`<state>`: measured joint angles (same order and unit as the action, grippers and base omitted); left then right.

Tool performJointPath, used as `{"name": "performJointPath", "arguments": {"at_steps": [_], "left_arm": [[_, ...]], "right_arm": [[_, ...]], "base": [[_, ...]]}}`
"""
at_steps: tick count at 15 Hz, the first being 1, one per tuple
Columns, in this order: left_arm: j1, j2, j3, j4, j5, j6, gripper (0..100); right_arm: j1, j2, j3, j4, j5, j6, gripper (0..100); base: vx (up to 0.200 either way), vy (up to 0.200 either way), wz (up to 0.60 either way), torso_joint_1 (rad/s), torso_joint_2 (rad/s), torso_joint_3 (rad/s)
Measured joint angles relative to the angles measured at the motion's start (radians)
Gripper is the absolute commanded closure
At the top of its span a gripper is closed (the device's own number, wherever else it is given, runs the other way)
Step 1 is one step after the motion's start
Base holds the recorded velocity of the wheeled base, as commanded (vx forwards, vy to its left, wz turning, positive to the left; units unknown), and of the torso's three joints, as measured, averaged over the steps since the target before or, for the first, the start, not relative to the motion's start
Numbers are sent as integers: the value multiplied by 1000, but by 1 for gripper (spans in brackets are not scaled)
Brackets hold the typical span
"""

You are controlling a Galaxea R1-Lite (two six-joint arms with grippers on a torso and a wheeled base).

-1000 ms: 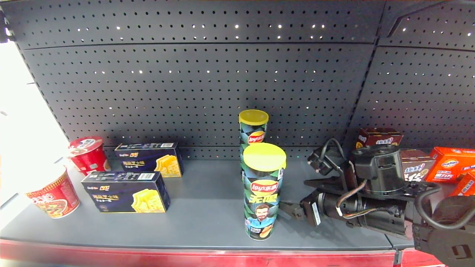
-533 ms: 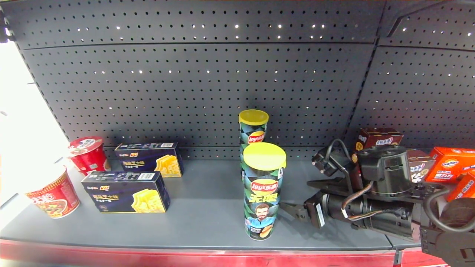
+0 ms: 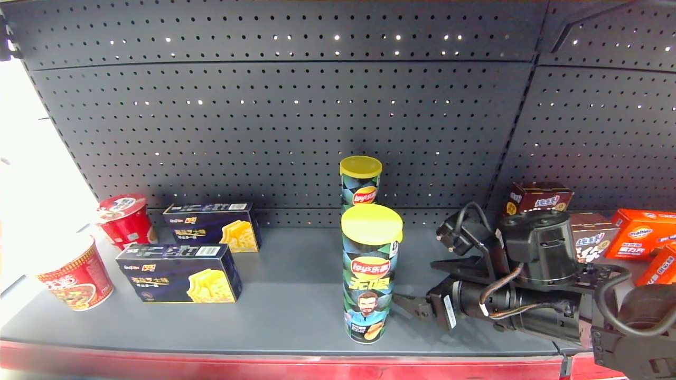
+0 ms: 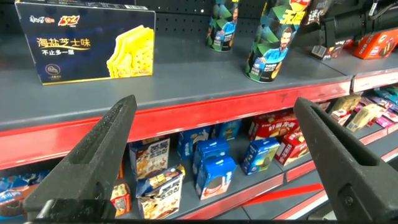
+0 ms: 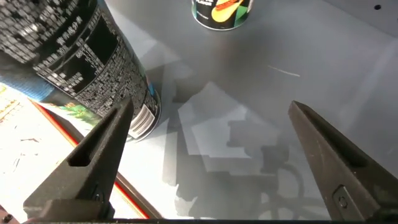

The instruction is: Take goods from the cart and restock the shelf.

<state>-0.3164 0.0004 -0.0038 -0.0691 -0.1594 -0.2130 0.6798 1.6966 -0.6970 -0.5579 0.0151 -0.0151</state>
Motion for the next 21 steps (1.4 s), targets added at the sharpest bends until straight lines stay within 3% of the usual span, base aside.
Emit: {"name": "performJointPath", "arguments": {"at_steps": [9, 13, 21], "left_arm": [[-1, 0, -1, 1, 0, -3, 0], [-1, 0, 1, -7, 0, -8, 0], [-3, 0, -3, 2, -13, -10, 0]], "right_arm": [[8, 18, -3, -26, -3, -1, 0], [-3, -11, 25, -32, -62, 5, 0], [-43, -156, 148, -86, -114, 81, 0]], "base": [[0, 0, 0, 0, 0, 0], [0, 0, 0, 0, 0, 0], [0, 0, 0, 0, 0, 0]]}}
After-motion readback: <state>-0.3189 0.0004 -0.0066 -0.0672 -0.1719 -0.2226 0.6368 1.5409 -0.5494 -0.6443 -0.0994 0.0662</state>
